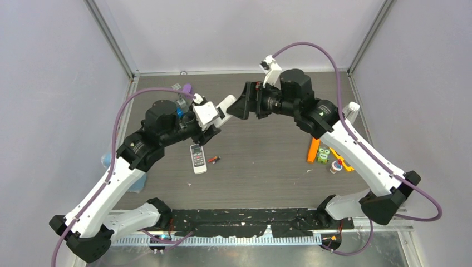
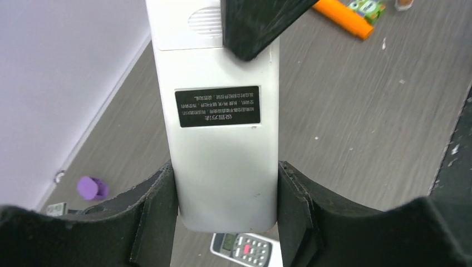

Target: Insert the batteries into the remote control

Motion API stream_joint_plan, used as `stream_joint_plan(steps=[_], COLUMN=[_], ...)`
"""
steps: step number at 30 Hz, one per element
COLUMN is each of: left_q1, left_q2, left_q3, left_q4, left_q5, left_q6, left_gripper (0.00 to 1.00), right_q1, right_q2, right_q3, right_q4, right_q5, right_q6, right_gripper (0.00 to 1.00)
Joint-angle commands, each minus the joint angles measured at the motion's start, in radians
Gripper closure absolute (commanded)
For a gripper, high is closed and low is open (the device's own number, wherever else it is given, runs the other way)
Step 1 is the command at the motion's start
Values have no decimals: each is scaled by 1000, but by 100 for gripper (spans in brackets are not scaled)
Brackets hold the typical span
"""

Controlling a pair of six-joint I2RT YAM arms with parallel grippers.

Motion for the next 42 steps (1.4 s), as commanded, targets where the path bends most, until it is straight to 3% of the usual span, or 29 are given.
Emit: stream_joint_plan(steps=[1,6,9,13,14,16,18,19,23,24,28,35,42], left_q1=[-15,-16,-17,-17,-18,-16,-16,-18,-16,-17,-15,-15,-13], left_q2=[-38,-65,-85,-101,-105,-122,-140,-149,-196,-208,-227,-234,-248], left_q3=[-29,-66,-91,-104,-106,-118,-133,-141,-183,-194,-215,-233,-226], left_q4=[18,22,41,47,49,76,118,143,237,264,318,311,329], left_q5=[-24,13,31,48,41,17,1,-9,-47,-52,-3,-45,-174], left_q6=[162,227,244,242,233,187,132,101,-72,-117,-238,-263,-440], left_gripper=[100,100,100,100,100,100,100,99,50,44,46,2,0], right_q1=[17,17,17,17,16,16,16,16,11,10,7,5,-1], right_q2=[29,56,76,101,114,124,119,115,94,92,89,107,97], right_q3=[61,66,67,70,72,67,45,31,0,-3,-16,-14,-32], right_q4=[-78,-96,-93,-75,-72,-51,-7,20,84,92,126,139,157], right_q5=[-21,-36,-59,-120,-148,-187,-215,-222,-242,-244,-264,-300,-307], right_q6=[-50,-46,-35,-9,3,27,59,67,118,123,149,165,169], right_gripper=[10,20,31,61,73,86,93,94,95,95,95,95,95])
